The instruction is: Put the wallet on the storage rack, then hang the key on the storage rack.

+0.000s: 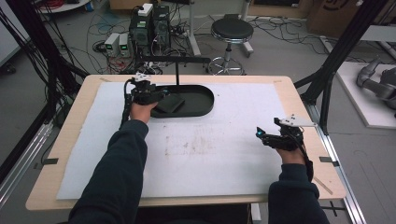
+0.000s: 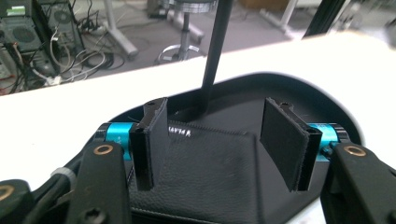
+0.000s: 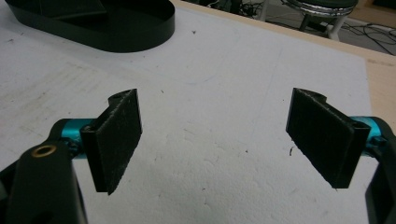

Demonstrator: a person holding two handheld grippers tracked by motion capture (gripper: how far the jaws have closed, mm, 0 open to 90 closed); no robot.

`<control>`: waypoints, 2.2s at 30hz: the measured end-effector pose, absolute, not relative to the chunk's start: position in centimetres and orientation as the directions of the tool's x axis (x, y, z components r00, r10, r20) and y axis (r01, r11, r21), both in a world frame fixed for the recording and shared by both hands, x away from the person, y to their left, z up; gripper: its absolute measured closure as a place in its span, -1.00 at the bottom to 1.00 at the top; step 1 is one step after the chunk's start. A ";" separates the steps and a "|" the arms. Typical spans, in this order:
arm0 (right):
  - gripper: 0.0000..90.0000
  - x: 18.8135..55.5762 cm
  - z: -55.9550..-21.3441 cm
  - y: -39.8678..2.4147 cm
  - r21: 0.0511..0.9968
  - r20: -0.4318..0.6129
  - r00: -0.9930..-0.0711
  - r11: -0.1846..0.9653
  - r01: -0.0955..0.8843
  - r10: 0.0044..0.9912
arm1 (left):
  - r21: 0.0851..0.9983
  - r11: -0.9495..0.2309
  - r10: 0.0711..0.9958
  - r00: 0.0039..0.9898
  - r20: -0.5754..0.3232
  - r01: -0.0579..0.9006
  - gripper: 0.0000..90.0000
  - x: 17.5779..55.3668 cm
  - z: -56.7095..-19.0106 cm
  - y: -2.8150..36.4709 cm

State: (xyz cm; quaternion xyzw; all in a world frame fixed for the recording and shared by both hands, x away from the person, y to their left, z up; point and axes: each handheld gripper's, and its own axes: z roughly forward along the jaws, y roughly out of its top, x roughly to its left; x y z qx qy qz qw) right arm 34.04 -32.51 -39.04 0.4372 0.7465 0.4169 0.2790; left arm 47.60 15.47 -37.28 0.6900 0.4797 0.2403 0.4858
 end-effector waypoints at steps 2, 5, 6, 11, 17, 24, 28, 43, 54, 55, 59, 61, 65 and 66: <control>-0.59 34.0 -39.0 -32.6 0.866 -0.053 -0.464 0.272 0.420 0.884 | 0.904 -0.050 0.890 0.430 -0.152 0.424 -0.20 46.9 -36.4 15.9; -0.59 34.0 -39.1 -32.5 0.865 -0.052 -0.471 0.275 0.419 0.881 | 0.926 -0.021 0.881 0.445 -0.161 0.377 -0.39 45.5 -35.2 16.6; -0.59 34.0 -39.1 -32.4 0.864 -0.051 -0.474 0.276 0.420 0.879 | 0.931 -0.016 0.878 0.451 -0.162 0.365 -0.50 44.9 -34.9 16.9; -0.59 34.1 -39.1 -32.1 0.860 -0.051 -0.486 0.286 0.423 0.873 | 0.943 0.025 0.882 0.437 -0.177 0.332 -0.56 42.4 -34.0 18.7; -0.59 34.3 -39.1 -31.9 0.862 -0.048 -0.484 0.281 0.423 0.874 | 0.949 0.032 0.888 0.426 -0.171 0.315 -0.56 39.6 -33.4 20.6; -0.59 34.3 -39.1 -31.7 0.860 -0.053 -0.493 0.290 0.419 0.869 | 0.944 0.046 0.909 0.378 -0.175 0.325 -0.56 38.1 -34.8 22.2; -0.59 34.2 -39.0 -31.7 0.863 -0.055 -0.491 0.289 0.415 0.870 | 0.935 0.066 0.911 0.361 -0.200 0.349 -0.56 37.2 -35.6 22.8; -0.59 34.6 -39.3 -31.3 0.856 -0.059 -0.496 0.300 0.422 0.866 | 0.926 0.018 0.919 0.358 -0.164 0.378 -0.55 33.3 -36.0 24.0; -0.59 34.2 -39.1 -31.0 0.857 -0.075 -0.510 0.317 0.406 0.857 | 0.915 -0.036 0.926 0.358 -0.121 0.403 -0.54 30.1 -37.1 24.2; -0.59 34.2 -39.1 -30.9 0.857 -0.076 -0.512 0.318 0.405 0.856 | 0.910 -0.043 0.925 0.361 -0.120 0.412 -0.53 29.9 -37.4 24.3; -0.59 34.3 -39.3 -31.0 0.852 -0.073 -0.508 0.318 0.416 0.858 | 0.896 -0.047 0.924 0.360 -0.130 0.442 -0.51 29.5 -38.3 24.9; -0.59 34.3 -39.3 -31.0 0.852 -0.075 -0.507 0.319 0.415 0.859 | 0.888 -0.044 0.922 0.360 -0.141 0.458 -0.51 29.2 -38.8 25.1; -0.59 34.2 -39.3 -31.1 0.851 -0.075 -0.503 0.318 0.418 0.861 | 0.876 -0.046 0.922 0.359 -0.148 0.479 -0.48 28.8 -39.6 25.3; -0.59 34.2 -39.3 -31.0 0.850 -0.076 -0.504 0.320 0.418 0.861 | 0.873 -0.044 0.922 0.357 -0.152 0.486 -0.47 28.7 -39.7 25.3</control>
